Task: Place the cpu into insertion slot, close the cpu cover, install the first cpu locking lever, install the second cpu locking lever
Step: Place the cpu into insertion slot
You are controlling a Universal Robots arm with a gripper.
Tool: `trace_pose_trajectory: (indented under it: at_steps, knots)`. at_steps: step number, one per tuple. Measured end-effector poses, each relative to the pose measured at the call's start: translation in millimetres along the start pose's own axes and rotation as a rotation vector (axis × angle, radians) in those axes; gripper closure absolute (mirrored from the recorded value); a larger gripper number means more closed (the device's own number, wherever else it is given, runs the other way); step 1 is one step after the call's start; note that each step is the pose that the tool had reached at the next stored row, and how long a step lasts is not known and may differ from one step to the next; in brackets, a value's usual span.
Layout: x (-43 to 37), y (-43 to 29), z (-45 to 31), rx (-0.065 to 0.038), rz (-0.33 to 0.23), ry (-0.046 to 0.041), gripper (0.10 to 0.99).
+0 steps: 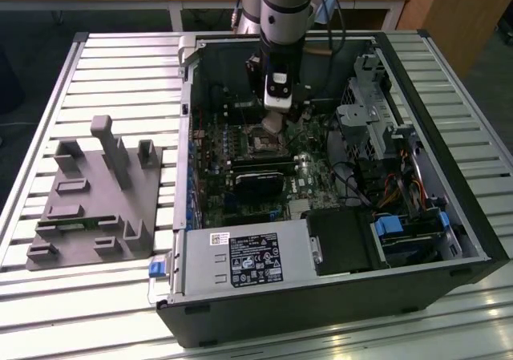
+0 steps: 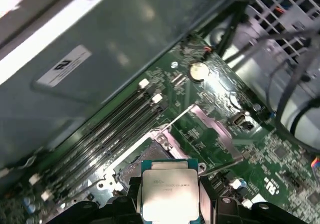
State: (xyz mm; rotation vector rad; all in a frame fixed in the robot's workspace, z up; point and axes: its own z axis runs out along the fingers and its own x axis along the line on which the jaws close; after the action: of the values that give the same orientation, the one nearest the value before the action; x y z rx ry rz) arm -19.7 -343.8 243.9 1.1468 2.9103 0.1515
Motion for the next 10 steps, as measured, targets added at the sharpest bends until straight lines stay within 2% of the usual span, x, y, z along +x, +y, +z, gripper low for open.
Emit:
trace_pose_trajectory:
  at_steps: [10]
  knots:
    - [-0.1,-0.4,4.0,-0.005,0.180,-0.0169,0.545]
